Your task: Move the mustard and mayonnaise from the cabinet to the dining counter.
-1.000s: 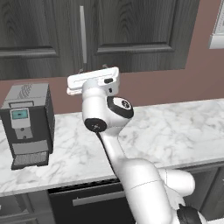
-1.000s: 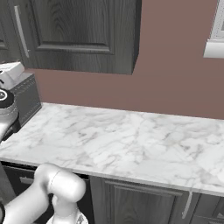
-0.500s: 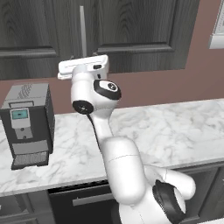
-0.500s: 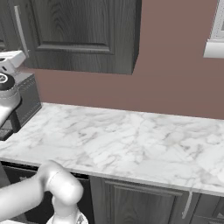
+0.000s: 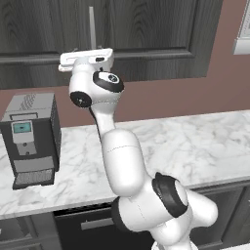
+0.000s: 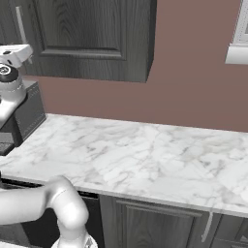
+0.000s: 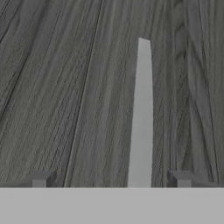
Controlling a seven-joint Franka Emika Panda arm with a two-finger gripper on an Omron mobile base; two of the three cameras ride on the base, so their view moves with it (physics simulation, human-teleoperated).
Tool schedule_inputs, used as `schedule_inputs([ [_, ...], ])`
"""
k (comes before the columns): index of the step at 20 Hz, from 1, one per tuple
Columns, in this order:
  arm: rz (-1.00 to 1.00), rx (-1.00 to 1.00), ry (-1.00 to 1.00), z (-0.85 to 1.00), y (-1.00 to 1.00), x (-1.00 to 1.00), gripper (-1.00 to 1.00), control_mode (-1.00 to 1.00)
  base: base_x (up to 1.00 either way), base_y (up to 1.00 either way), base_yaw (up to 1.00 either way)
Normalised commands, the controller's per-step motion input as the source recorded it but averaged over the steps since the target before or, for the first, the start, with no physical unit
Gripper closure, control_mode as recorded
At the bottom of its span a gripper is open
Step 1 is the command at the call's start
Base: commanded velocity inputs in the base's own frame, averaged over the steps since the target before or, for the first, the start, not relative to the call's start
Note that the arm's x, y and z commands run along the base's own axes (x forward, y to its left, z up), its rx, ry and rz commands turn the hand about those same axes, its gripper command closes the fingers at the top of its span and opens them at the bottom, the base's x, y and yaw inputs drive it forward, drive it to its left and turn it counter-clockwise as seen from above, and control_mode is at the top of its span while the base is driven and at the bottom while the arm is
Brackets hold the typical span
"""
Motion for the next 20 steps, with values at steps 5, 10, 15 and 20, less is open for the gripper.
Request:
schedule_inputs([
  [5,-0.04,0.04,0.0,0.2,0.03,0.39,-1.0,-1.0,0.0,0.0,0.0],
  [10,-0.05,0.06,0.0,0.2,0.0,0.29,-1.0,-1.0,0.0,0.0,0.0],
  [15,-0.03,0.1,-0.03,0.24,-0.11,0.09,-1.0,-1.0,0.0,0.0,0.0],
  [20,0.0,0.13,-0.06,0.27,-0.19,0.0,-1.0,-1.0,0.0,0.0,0.0],
])
